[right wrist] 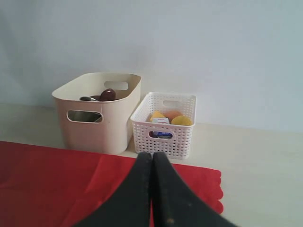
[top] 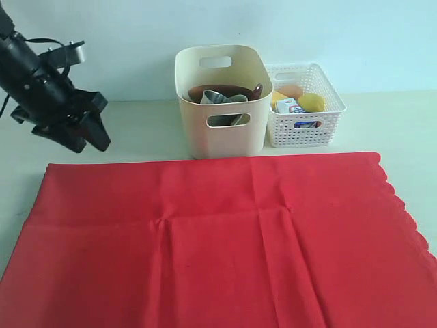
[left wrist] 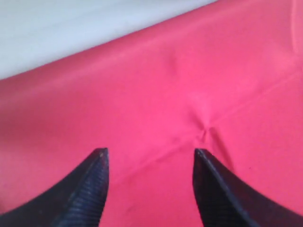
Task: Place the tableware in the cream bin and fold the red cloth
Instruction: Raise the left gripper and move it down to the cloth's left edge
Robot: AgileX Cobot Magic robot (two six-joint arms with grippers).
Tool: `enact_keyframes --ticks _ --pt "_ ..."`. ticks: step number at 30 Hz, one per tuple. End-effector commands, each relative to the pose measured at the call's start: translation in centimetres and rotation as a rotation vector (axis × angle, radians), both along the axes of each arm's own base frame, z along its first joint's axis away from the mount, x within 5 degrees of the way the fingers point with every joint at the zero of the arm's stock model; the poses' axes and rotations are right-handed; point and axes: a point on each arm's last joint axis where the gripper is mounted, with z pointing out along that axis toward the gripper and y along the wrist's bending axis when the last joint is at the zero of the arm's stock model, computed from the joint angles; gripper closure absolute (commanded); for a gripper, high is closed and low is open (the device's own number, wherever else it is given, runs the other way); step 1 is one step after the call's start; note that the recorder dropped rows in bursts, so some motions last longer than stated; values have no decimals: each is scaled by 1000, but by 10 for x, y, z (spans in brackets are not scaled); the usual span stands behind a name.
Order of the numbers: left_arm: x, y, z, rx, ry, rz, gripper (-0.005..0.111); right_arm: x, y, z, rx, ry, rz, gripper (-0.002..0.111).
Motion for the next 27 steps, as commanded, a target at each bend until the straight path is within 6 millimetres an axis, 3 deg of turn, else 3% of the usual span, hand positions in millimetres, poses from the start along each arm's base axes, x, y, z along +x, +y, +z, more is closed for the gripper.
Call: enact_keyframes --ticks 1,8,27 --pt "-17 24 -9 4 18 30 54 0 0 -1 1 -4 -8 108" --pt "-42 49 -23 -14 27 120 54 0 0 -1 1 -4 -8 108" --pt "-130 54 -44 20 34 296 54 0 0 -1 1 -4 -8 108"
